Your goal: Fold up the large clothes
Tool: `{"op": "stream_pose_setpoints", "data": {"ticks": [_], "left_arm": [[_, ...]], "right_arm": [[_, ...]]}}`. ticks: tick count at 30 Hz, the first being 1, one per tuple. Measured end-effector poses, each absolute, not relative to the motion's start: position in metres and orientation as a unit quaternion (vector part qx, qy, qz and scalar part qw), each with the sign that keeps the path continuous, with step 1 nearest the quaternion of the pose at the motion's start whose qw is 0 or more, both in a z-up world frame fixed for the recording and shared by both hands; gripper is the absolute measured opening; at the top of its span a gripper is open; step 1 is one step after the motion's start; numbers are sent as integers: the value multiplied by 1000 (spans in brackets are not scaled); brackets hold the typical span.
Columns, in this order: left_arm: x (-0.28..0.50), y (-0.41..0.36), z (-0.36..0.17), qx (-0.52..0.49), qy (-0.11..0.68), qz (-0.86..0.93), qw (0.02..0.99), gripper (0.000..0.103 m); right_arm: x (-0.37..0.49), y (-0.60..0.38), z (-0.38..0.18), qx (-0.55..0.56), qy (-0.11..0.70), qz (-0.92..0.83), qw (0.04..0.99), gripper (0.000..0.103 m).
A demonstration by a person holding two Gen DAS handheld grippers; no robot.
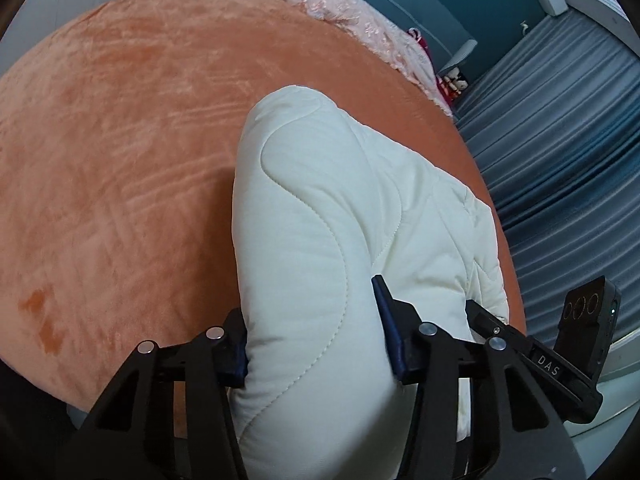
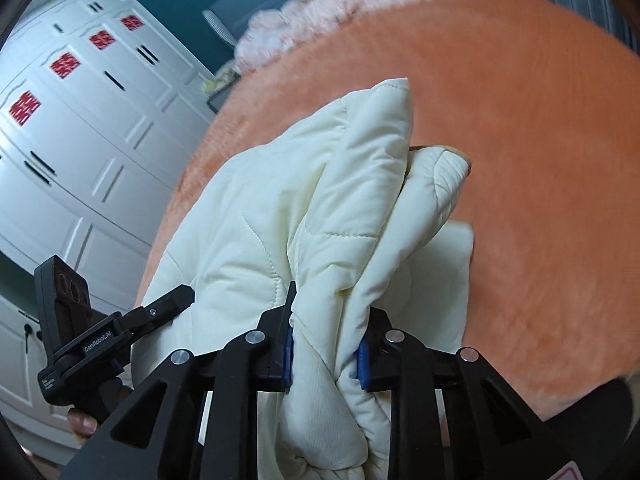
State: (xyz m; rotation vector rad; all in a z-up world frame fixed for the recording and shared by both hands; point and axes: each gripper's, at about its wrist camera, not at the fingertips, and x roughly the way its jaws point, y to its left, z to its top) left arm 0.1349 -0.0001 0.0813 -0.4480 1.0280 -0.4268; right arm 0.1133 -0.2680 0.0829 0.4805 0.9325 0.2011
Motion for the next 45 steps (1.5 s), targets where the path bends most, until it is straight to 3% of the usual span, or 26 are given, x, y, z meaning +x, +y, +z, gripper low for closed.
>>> {"op": "stream_pose_setpoints", "data": {"ticks": [5,10,15,17,20,25,27,29,31,41,45], "left_arm": [[146,-10,131,-205,426,-231,850,46],[171,-10,120,-190,445,-215,849,48],[169,14,59,-167,520,-173,820,53],[163,26,40,-171,529,-164,815,59],[159,40,26,-189,537,-162,806,66],[161,55,9,-218,540,-160,797,67],[160,60,5,-229,536,-161,797,66],[159,63,7,-239,530,-164,797,58],[156,60,18,-236,516,-171,805,53],[182,43,134,-243,386,-234,858,48],[215,41,176,-243,339,-244,876,48]], "right_arm": [[121,-279,134,222,389,104,888,23],[137,-289,95,265,441,103,851,29],[120,-273,6,281,527,57,800,58],[111,-273,-10,293,527,40,797,85],[117,-273,-24,315,537,59,780,92],[139,-271,-62,426,545,132,710,90],[145,-265,-60,426,538,144,713,75],[147,-262,-41,398,527,152,736,48],[148,-260,-14,354,518,157,762,37],[181,-260,162,214,370,188,884,30],[229,-255,196,210,333,199,897,30]]}}
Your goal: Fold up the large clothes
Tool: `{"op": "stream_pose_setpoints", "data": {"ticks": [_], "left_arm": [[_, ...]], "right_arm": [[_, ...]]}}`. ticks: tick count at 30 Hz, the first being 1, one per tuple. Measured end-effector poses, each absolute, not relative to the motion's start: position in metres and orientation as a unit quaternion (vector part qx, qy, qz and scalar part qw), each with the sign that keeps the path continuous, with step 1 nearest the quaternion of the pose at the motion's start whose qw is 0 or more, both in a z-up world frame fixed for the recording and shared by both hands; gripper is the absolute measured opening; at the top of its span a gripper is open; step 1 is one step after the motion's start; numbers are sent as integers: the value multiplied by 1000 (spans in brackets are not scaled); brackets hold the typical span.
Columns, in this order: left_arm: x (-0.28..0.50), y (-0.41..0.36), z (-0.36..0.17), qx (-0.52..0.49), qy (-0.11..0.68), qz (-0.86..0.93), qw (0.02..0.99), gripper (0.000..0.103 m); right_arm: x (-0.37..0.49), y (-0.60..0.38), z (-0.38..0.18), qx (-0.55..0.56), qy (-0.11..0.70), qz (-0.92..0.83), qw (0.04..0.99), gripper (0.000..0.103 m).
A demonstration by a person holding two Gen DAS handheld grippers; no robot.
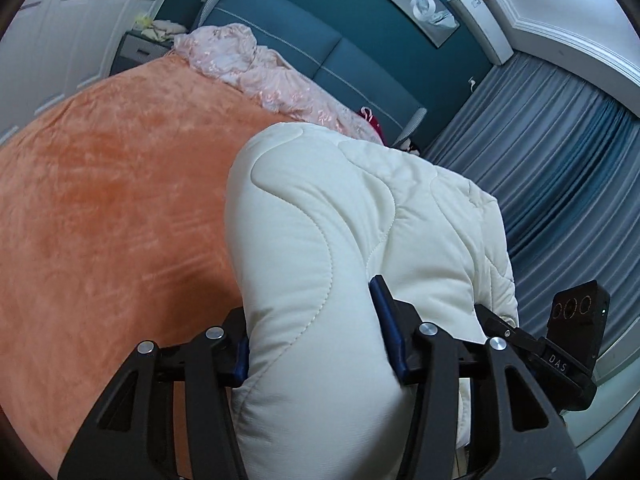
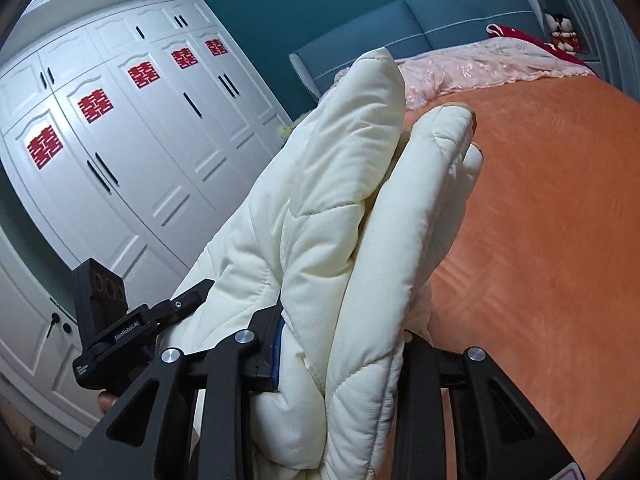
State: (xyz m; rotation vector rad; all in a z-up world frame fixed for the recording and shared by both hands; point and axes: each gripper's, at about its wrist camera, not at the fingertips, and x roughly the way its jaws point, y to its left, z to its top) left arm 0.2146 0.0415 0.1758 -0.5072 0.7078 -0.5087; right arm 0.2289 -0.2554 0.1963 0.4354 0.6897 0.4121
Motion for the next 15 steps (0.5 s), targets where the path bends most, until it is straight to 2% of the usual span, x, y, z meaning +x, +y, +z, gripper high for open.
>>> {"op": "stream_pose_setpoints", "data": {"ticks": [8,15], "left_arm": [[272,50,206,-255,274,-247,894,48],[322,57,173,-245,285,-227,898,48]], "right_arm": [[278,-246,231,163,272,202,927,29],[327,-239,188,150,294,200,922,29]]}}
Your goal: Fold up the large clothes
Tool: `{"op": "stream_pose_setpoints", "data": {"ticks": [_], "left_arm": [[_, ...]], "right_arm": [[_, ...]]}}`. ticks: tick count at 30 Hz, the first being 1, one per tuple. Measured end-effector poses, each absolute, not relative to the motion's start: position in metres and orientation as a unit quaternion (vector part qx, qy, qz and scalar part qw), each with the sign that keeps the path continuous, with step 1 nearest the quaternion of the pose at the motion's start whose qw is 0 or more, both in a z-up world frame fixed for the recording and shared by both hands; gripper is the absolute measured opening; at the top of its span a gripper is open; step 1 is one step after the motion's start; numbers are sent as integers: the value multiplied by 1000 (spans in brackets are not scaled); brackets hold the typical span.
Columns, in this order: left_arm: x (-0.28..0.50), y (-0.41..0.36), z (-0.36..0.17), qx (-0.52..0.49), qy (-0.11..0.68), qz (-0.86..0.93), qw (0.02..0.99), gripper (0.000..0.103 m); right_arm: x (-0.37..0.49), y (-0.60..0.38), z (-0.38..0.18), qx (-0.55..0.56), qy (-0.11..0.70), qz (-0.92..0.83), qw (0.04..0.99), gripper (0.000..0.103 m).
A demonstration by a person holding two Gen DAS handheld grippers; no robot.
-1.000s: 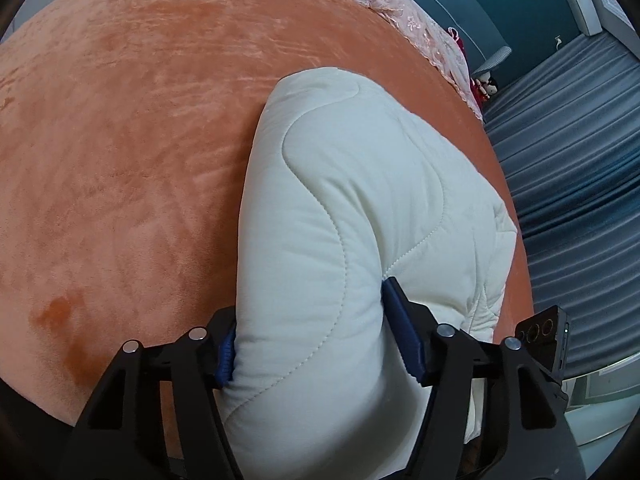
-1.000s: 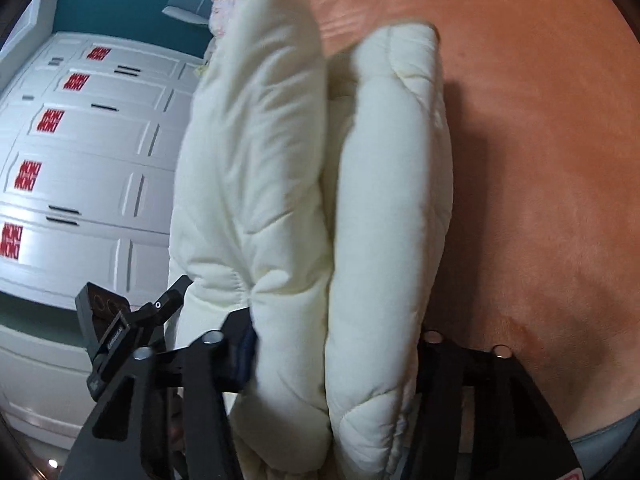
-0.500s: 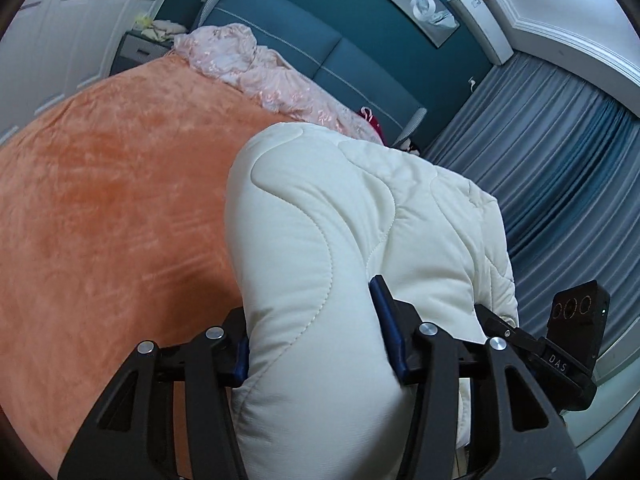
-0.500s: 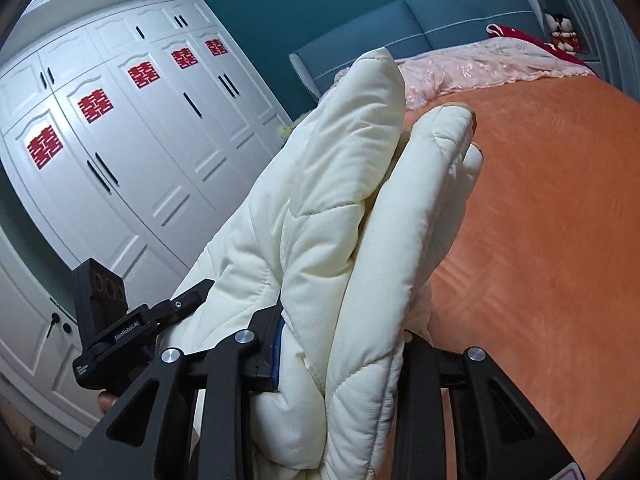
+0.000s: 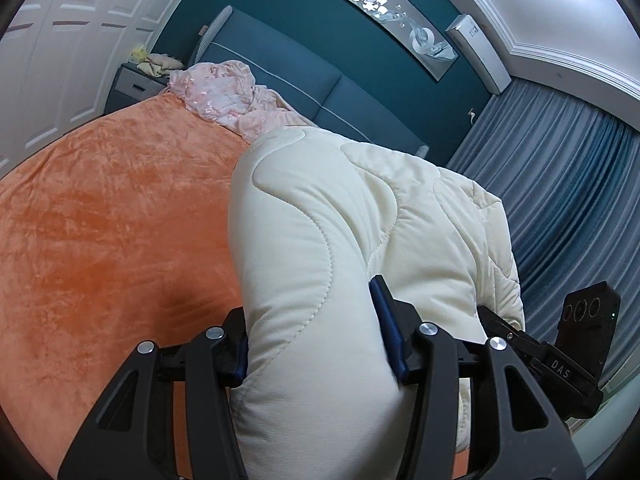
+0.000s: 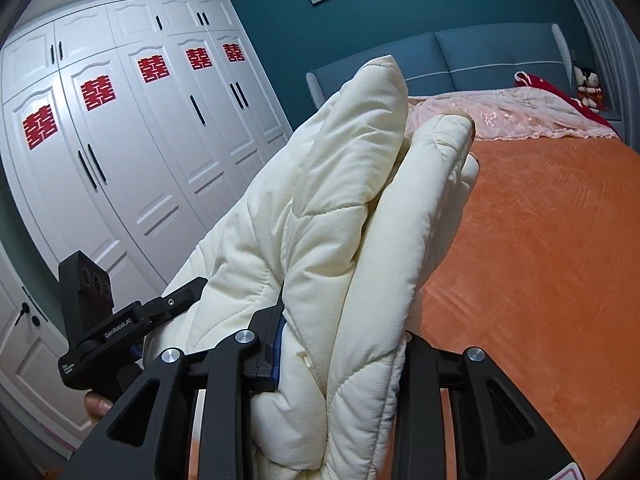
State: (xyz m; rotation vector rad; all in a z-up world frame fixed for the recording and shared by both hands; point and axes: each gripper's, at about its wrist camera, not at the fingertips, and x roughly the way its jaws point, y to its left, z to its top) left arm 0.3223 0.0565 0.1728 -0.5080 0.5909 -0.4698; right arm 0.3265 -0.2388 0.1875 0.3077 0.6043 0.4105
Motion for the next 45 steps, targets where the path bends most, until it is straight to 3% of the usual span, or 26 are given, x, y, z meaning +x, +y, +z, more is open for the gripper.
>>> {"op": "stream_pose_setpoints", "data": {"ticks": [15,20,25,31,33,34,35,38,45], "left_arm": [[396,70,23,-243,382,-163,876,49],[392,80,-13,-244,387,-159,875,55],[389,80,-11,-219,405,-132,878,66],[363,62,54,-70,407,-48,910,67],[358,57,74,-47,394,-34,917,67],[357,49,84,-33,388,-29,921,66],[358,42,91,-22,385,-26,922,64],[370,23,100,-13,387,-26,922,61],[406,-6,75,-12,429,-22,903,48]], "right_arm": [[427,-218,24,180,410,193,873,30],[430,-218,-21,208,434,188,856,37],[430,-227,-25,233,463,160,840,61],[379,-251,30,223,460,73,857,63],[365,-247,56,187,435,58,879,46],[364,-241,65,174,434,64,882,20],[367,-232,72,160,437,70,882,10],[380,-202,80,118,434,91,889,3],[425,-173,44,58,464,53,882,1]]}}
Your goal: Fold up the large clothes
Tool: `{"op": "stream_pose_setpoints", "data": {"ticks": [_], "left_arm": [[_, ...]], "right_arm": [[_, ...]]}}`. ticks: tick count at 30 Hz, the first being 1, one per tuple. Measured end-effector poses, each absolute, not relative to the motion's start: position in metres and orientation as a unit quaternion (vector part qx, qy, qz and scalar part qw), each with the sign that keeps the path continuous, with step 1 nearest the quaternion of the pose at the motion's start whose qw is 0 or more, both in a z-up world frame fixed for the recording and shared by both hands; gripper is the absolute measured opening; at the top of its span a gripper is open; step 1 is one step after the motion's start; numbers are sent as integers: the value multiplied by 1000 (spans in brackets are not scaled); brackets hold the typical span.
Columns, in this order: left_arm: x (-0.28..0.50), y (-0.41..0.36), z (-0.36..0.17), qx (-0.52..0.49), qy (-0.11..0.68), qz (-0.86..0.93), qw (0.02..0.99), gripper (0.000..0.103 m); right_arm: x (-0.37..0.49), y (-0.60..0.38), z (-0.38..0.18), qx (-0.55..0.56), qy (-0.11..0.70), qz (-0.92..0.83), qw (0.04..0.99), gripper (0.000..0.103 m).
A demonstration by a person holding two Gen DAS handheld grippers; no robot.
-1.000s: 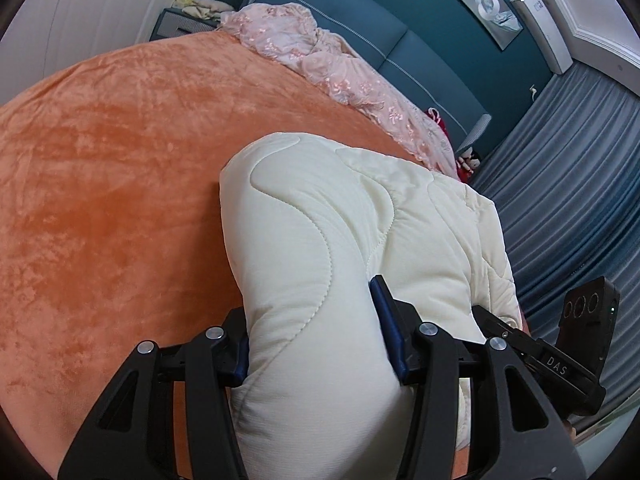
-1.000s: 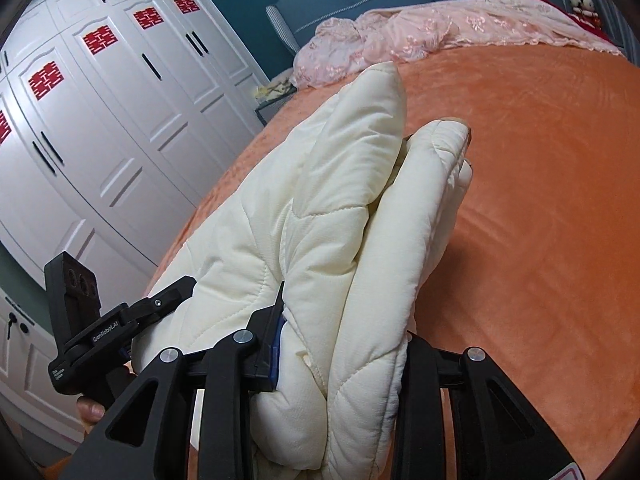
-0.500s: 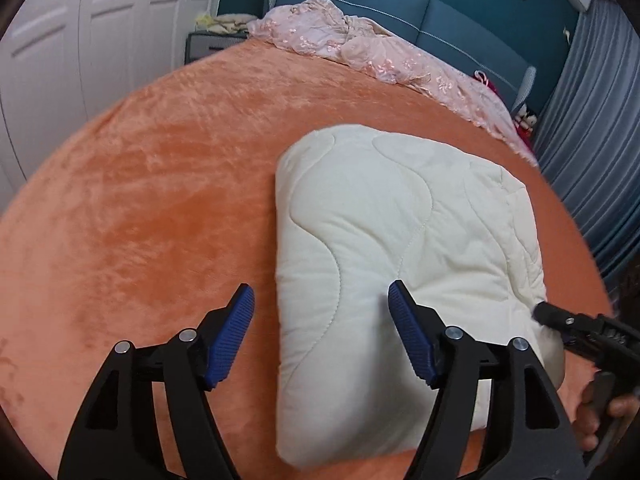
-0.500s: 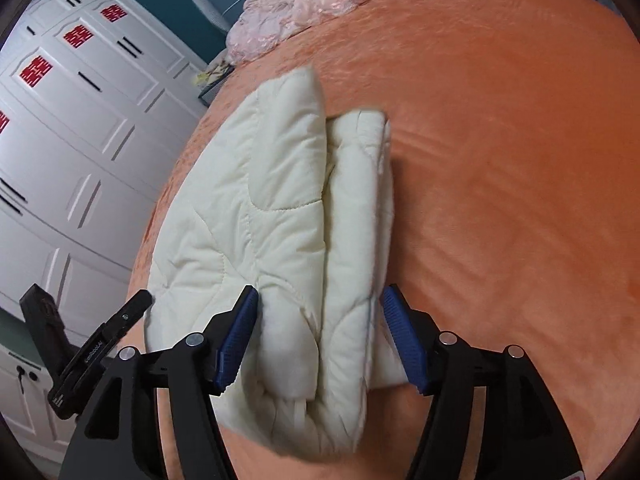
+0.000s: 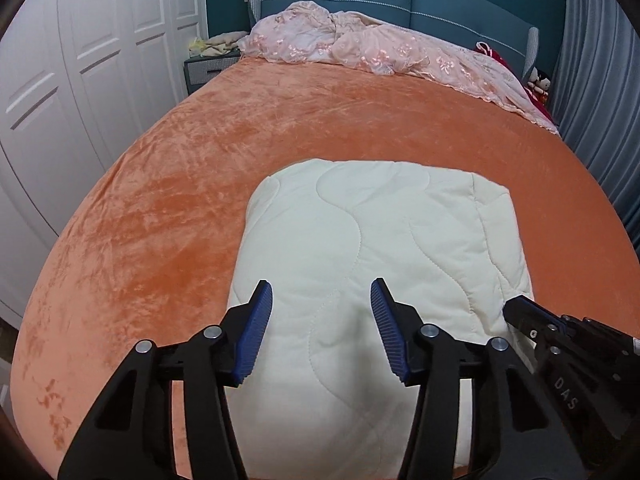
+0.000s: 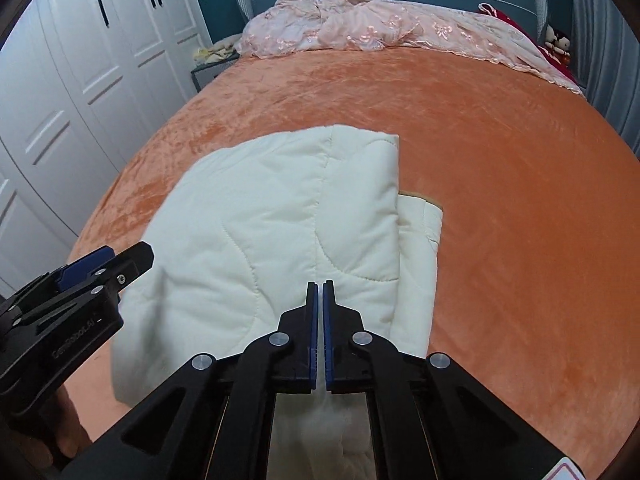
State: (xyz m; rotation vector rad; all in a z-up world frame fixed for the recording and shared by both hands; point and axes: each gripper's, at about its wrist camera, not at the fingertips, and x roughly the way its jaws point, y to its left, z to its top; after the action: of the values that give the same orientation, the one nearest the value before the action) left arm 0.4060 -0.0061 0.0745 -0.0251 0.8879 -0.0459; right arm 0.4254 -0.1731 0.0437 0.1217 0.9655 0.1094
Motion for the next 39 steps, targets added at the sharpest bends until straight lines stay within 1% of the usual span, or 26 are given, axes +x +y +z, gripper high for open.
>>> {"op": "stream_pose_setpoints", "data": {"ticks": [3,10,18,30,35,37,39], "left_arm": [[419,-13,56,-6,444,-21,896,43],[437,-25,27,26,438,-12,899,41],[451,-30,-2,43,418,4,908,41],[448,-33,-20,54,371,11,927,40],[445,-33,-21,51,367,8,929,40],[437,-26,-13,39,373,-10,927,41],[419,-20,3,39,385,-32,922,41]], "right_arm": [[444,-175,24,67,477,40,875,1],[470,-176,-13,76,496,33,865,1],[481,-179,-33,92,482,48,870,0],[476,-174,-43,88,445,44,890,0],[475,-175,-43,85,444,46,891,0],[472,-180,-34,91,455,57,884,0],[457,-191,-13,117,469,64,873,0]]}}
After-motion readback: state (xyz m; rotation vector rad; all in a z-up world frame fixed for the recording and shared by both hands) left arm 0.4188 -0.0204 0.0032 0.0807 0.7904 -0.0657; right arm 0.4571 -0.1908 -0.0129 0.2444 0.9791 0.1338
